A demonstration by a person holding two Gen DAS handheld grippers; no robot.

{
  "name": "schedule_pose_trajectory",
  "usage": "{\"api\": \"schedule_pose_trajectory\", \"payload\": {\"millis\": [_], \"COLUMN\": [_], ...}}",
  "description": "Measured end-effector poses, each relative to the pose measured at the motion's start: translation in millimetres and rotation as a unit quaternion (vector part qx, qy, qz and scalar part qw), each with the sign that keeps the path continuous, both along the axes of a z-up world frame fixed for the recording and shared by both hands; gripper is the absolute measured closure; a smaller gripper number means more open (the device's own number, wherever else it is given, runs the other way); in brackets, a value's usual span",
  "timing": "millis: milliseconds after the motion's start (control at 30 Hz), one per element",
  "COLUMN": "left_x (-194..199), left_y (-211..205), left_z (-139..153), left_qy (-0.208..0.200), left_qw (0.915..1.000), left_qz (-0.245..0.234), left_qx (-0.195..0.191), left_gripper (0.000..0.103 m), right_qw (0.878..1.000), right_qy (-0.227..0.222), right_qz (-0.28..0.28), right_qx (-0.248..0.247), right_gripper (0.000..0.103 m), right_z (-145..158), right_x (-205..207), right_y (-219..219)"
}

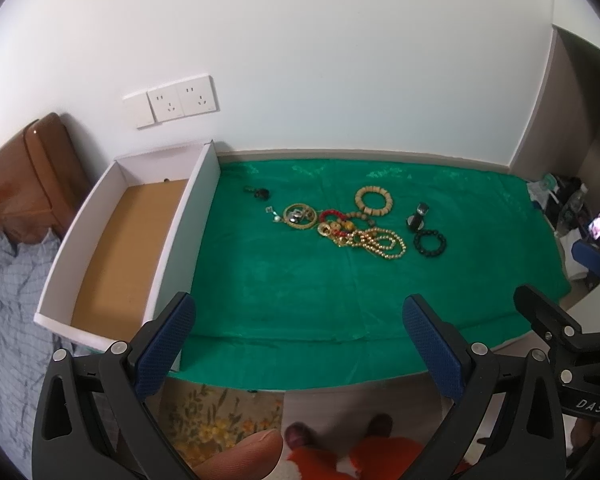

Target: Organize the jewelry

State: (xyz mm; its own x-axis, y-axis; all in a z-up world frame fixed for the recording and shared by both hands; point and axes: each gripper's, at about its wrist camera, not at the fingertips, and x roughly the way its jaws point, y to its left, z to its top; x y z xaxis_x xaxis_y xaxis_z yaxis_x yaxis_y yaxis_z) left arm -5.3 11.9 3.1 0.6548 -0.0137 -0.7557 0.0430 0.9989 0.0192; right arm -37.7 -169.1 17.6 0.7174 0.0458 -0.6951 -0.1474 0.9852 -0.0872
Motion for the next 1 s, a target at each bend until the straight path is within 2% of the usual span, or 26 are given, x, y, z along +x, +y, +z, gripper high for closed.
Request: {"api": "schedule_pose_trajectory", "payload": {"millis": [1000], "left_x": [6.0], "left_y": [-2.0], "left_z": [6.0], "left_qy": [-0.014], "left_qw": [0.9998], "left_qz": [-0.004], "left_qx": [0.01], "left_gripper": [0.0], "right_qw": [1.0], "right_qy": [-0.011], "right_qz": [0.007], "right_qx": [-0.001], "right_gripper": [0.0], "right_z": [-4.4], "right_x": [0.7], "right_y": [5.8]}}
